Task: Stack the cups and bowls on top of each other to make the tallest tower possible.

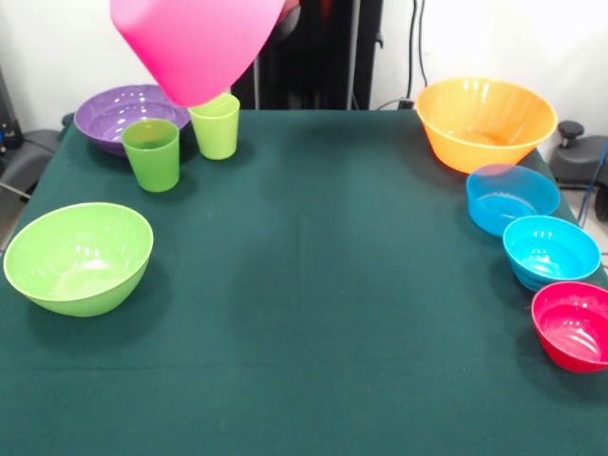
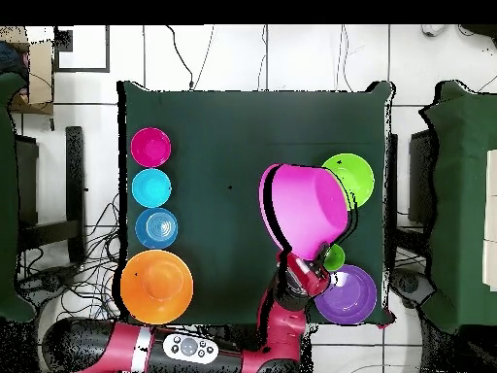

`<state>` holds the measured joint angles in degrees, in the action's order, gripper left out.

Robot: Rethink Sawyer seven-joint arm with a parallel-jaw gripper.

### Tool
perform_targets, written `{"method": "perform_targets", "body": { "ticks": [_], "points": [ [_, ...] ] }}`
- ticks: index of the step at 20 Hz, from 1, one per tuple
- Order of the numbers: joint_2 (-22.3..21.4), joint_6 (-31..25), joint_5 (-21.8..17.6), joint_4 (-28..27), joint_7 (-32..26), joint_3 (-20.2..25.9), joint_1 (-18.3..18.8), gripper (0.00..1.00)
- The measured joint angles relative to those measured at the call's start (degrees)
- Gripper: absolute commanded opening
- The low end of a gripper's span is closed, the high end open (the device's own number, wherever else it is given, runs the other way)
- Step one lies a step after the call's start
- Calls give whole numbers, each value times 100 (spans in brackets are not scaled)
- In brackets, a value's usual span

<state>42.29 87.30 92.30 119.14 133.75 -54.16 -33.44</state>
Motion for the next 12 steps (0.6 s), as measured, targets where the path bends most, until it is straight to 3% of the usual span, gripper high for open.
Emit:
{"method": "perform_targets", "body": {
  "ticks": [12],
  "points": [
    [94, 278, 212, -6, -292, 185, 3, 0]
  ]
}}
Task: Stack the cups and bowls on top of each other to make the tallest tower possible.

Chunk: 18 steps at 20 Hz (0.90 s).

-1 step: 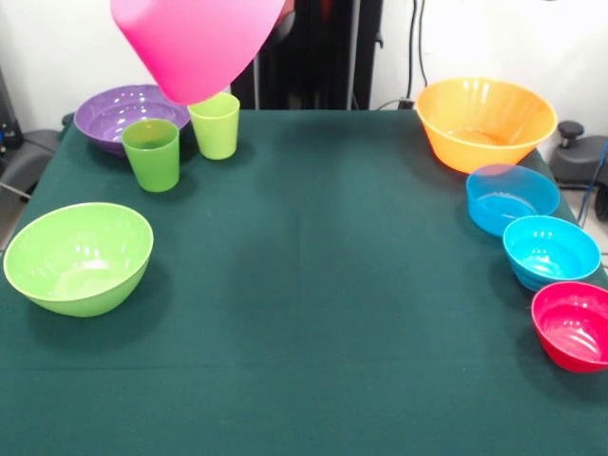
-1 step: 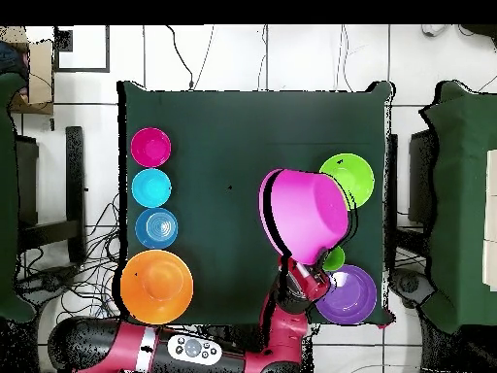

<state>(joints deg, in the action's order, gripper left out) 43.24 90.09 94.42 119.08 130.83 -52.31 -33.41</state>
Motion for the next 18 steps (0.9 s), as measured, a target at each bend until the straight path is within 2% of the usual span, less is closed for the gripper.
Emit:
{"method": "perform_targets", "body": {
  "ticks": [8, 18],
  "points": [
    [-9, 23, -175, -48, -22, 4, 129, 0],
    [-33, 23, -755, -121, -22, 5, 405, 0]
  ]
}}
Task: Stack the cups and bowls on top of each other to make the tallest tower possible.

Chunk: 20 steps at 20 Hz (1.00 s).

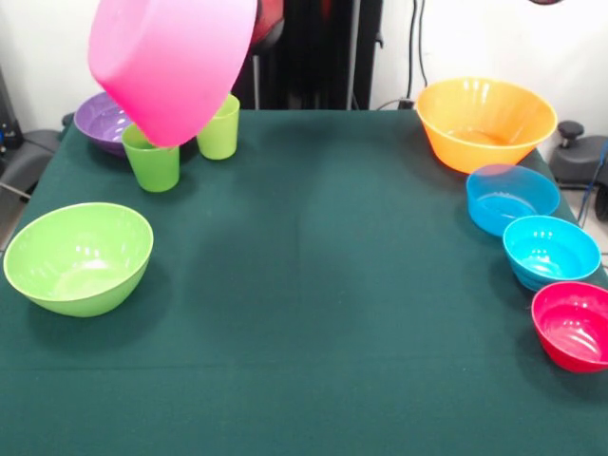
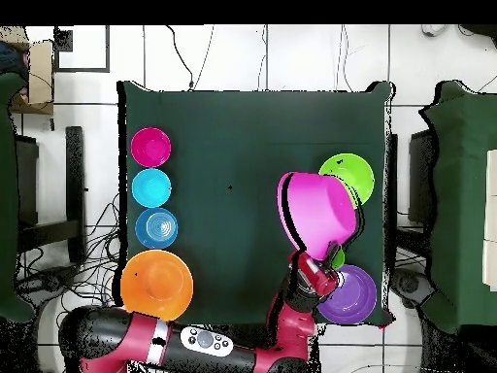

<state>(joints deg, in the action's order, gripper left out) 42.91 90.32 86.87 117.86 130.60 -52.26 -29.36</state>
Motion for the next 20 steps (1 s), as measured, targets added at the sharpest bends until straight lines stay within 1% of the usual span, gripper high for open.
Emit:
{"method": "perform_targets", "body": {
  "ticks": [2, 5, 8, 10, 16, 20],
  "points": [
    [-19, -1, -135, -2, 0, 1, 38, 0],
    [-34, 0, -144, -2, 0, 2, 10, 0],
    [-44, 0, -62, -2, 0, 8, -92, 0],
    [-45, 1, 11, -3, 0, 15, -146, 0],
    [-48, 83, 439, -3, 0, 90, -431, 0],
    [-47, 135, 615, -2, -1, 141, -491, 0]
  ]
}}
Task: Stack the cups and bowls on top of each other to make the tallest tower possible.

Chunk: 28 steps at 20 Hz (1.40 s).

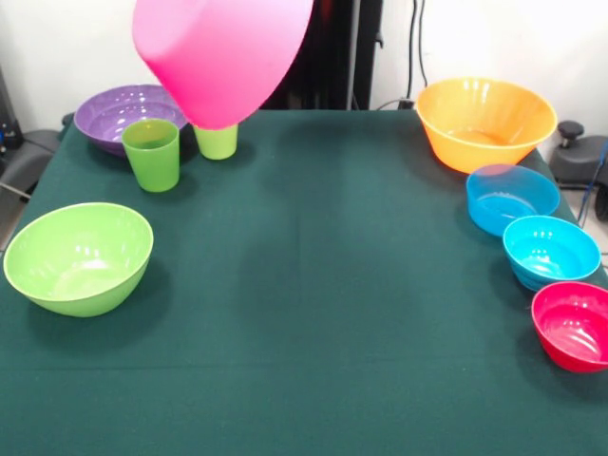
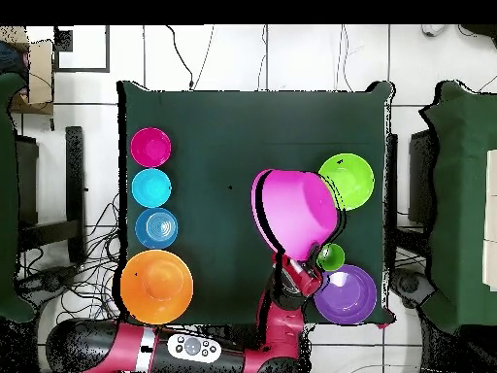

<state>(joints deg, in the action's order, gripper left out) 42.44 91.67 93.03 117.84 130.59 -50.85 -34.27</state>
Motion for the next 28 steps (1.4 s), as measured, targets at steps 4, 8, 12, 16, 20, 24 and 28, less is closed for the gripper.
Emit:
{"method": "perform_targets", "body": {
  "ticks": [4, 8, 12, 16, 20, 24, 28],
  "points": [
    [-1, 52, 162, 0, -41, 64, -6, 0],
    [-7, 103, 308, 0, -165, 140, -6, 0],
    [-39, 158, 457, 0, -345, 236, -6, 0],
    [-71, 205, 547, 0, -552, 267, -6, 0],
    [-108, 362, 744, 0, -885, 335, -7, 0],
    [-171, 549, 887, 1, -1124, 425, -11, 0],
    [-227, 695, 925, 1, -1313, 497, -11, 0]
  ]
}}
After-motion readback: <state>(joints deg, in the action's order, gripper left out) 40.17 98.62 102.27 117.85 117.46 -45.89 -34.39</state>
